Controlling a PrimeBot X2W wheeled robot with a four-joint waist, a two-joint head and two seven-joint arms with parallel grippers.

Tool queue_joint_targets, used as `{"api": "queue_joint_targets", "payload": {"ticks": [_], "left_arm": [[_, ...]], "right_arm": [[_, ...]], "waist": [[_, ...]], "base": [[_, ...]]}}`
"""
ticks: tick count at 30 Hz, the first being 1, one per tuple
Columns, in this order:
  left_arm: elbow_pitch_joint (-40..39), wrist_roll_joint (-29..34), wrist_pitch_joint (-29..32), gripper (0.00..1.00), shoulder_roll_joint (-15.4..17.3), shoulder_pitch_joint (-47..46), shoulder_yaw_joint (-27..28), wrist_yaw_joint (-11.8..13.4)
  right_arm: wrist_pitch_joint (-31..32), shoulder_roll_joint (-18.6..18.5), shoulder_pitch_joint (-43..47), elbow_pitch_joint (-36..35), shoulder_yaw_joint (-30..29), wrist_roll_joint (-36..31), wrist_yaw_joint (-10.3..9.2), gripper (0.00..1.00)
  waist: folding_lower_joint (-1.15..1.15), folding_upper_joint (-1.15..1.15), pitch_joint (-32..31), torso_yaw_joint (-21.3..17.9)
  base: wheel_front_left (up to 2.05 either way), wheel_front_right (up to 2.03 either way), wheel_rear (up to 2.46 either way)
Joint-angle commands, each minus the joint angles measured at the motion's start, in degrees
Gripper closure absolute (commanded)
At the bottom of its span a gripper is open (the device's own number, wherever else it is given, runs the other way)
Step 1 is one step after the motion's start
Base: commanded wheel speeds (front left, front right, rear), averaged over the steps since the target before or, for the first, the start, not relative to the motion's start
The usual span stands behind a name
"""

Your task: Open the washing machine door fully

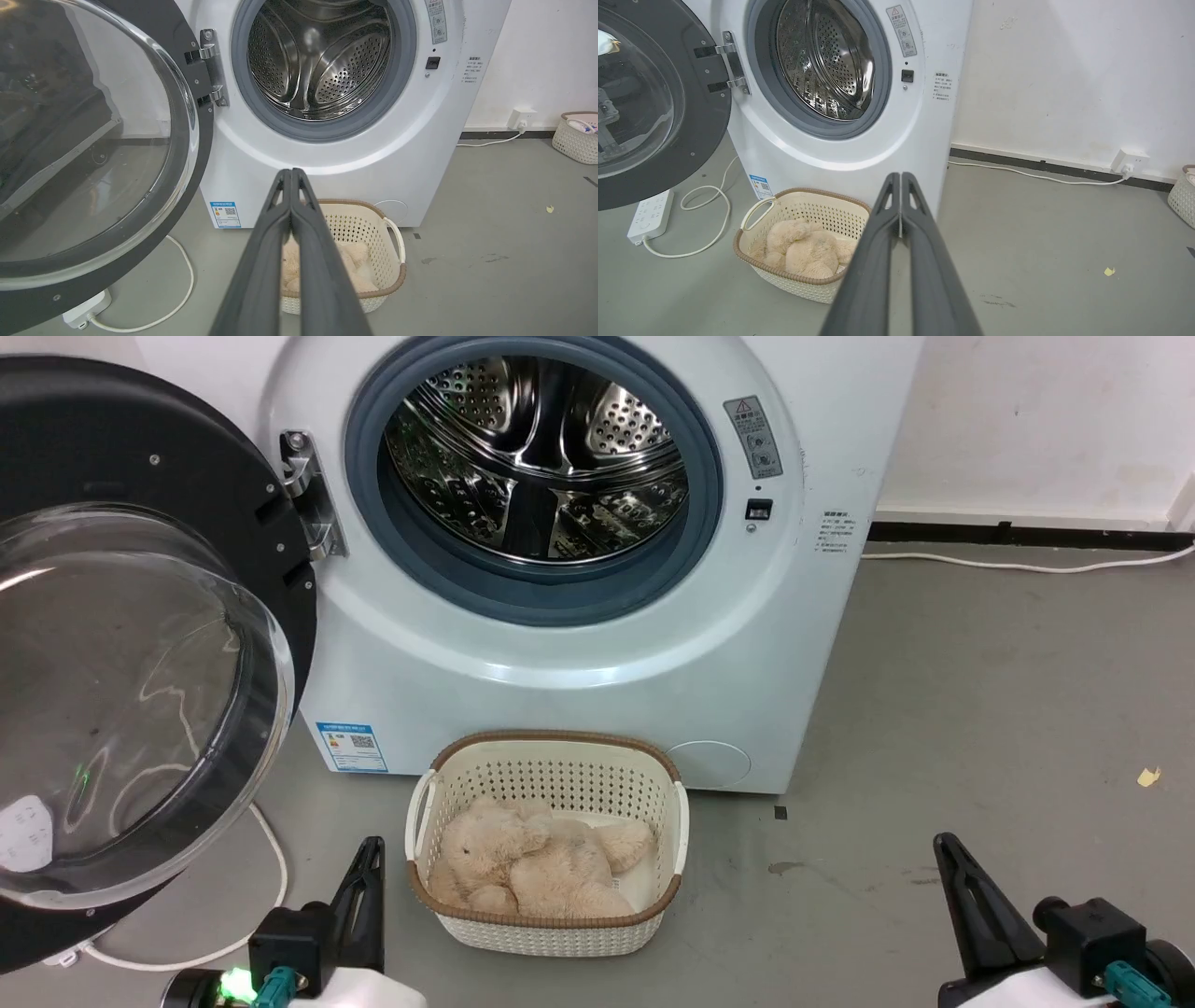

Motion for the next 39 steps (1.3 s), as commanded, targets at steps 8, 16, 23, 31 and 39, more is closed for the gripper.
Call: {"api": "queue_joint_targets", "payload": {"ticks": [8, 16, 23, 31, 39], "left_arm": [[-0.4, 1.4, 1.0, 1.00, -1.0, -1.3, 1.3, -1.0], [-0.7, 2.4, 1.9, 1.00, -1.7, -1.6, 2.3, -1.7], [-0.8, 3.2, 2.7, 1.00, -2.4, -1.9, 3.2, -2.3], [-1.0, 4.2, 3.5, 1.00, -3.2, -2.2, 4.2, -3.0], [-1.2, 5.2, 4.4, 1.00, -4.0, -2.5, 5.2, -3.7]], "right_arm": [[1.0, 0.0, -1.5, -0.2, 0.4, -0.4, -0.03, 1.00], [1.9, 0.0, -2.0, -0.3, 0.6, -0.6, -0.04, 1.00], [2.8, 0.1, -2.5, -0.3, 0.9, -0.8, -0.04, 1.00], [3.7, 0.1, -3.0, -0.4, 1.2, -1.0, -0.04, 1.00], [4.6, 0.1, -3.5, -0.4, 1.5, -1.2, -0.05, 1.00]], "waist": [[0.00, 0.00, 0.2, 0.0], [0.00, 0.00, 0.4, -0.1], [0.00, 0.00, 0.5, -0.1], [0.00, 0.00, 0.7, -0.1], [0.00, 0.00, 0.9, -0.1]], "base": [[0.00, 0.00, 0.00], [0.00, 0.00, 0.00], [0.00, 0.00, 0.00], [0.00, 0.00, 0.00], [0.00, 0.00, 0.00]]}}
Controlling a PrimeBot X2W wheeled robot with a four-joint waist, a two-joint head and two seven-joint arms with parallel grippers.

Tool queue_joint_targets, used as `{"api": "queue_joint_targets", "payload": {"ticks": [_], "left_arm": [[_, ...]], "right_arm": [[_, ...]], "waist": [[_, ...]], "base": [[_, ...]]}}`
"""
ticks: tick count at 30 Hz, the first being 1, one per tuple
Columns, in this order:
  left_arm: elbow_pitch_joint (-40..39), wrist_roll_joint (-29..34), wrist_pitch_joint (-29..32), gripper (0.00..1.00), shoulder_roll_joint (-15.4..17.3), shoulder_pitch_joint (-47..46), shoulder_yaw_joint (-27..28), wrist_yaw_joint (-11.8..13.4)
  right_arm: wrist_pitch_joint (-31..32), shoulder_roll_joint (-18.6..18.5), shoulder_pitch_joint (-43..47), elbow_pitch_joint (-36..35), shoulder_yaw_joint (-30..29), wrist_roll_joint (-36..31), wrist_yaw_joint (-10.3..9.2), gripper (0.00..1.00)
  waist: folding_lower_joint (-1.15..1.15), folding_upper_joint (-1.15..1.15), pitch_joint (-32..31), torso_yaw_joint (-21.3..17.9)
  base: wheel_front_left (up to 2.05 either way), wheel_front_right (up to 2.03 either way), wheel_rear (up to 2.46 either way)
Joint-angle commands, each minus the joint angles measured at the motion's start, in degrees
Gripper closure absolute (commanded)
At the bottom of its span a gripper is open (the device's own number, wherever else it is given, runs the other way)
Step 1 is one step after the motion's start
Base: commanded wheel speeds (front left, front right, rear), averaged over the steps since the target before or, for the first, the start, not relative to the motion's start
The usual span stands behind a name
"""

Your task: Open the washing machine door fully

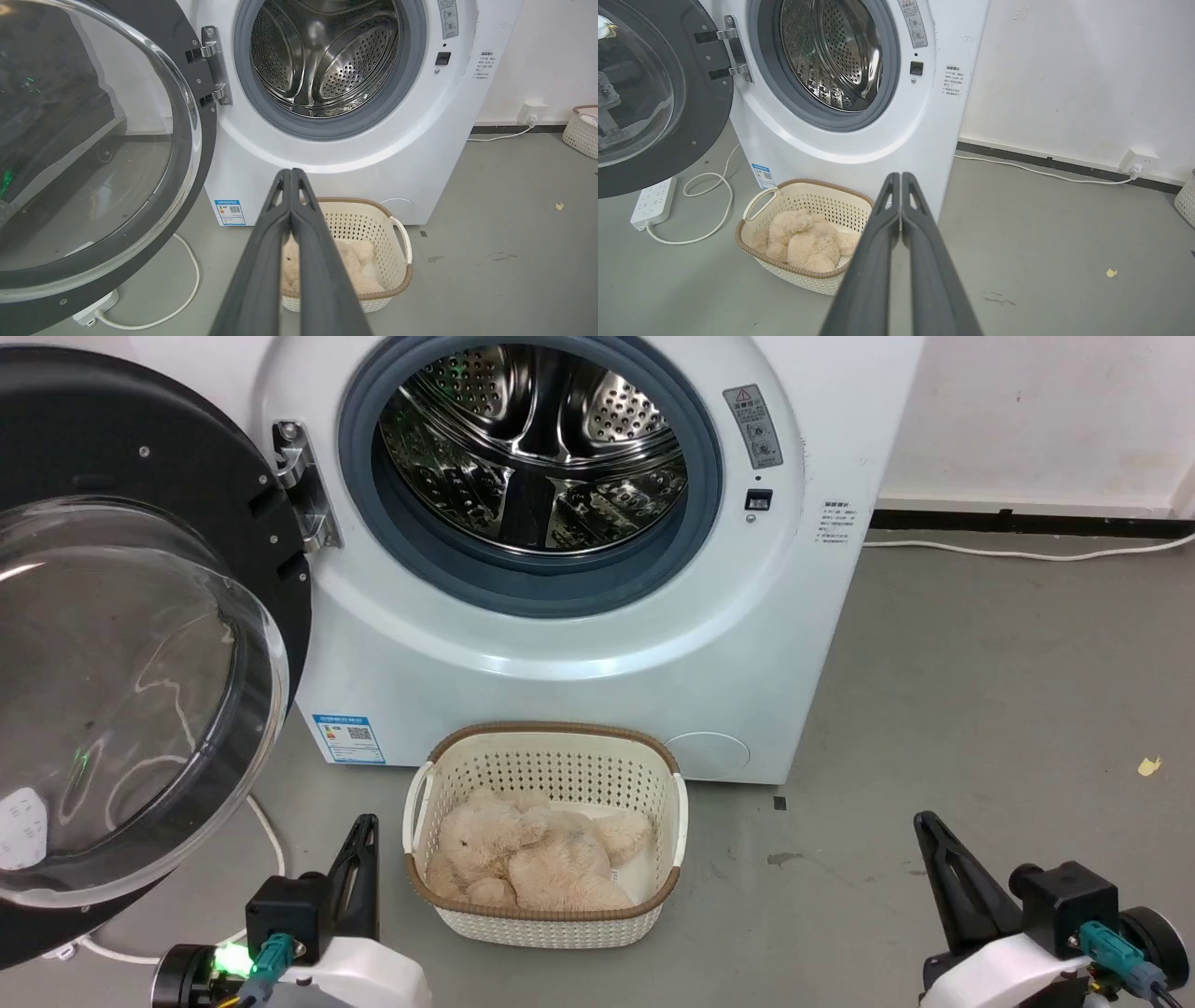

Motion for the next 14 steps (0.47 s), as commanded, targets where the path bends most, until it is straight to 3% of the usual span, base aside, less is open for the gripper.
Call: {"api": "queue_joint_targets", "payload": {"ticks": [1, 14], "left_arm": [[-0.3, 0.6, 0.2, 1.00, -0.3, -0.7, 0.5, -0.3], [-0.6, 2.1, 1.6, 1.00, -1.5, -1.2, 2.2, -1.4]], "right_arm": [[0.2, 0.1, -0.7, -0.3, 0.1, -0.5, -0.04, 1.00], [1.7, 0.1, -1.5, -0.3, 0.6, -0.8, -0.04, 1.00]], "waist": [[0.00, 0.00, 0.0, 0.0], [0.00, 0.00, 0.3, -0.1]], "base": [[0.00, 0.00, 0.00], [0.00, 0.00, 0.00]]}}
